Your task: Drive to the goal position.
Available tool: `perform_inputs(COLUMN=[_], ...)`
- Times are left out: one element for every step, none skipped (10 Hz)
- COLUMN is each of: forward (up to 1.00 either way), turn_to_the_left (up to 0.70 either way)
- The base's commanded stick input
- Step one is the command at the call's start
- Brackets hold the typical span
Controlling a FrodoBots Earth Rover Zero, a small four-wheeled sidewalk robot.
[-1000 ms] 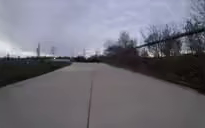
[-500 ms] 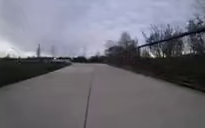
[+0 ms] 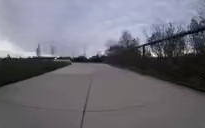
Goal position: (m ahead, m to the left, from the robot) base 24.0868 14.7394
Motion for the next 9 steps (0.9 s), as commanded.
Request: perform_inputs(forward=[1.0,1.0,1.0,1.0,1.0,1.0,1.0,1.0,1.0], turn_to_the_left=[0.0,0.0,-0.02,0.0,-0.02,-0.02,-0.02,-0.02,-0.02])
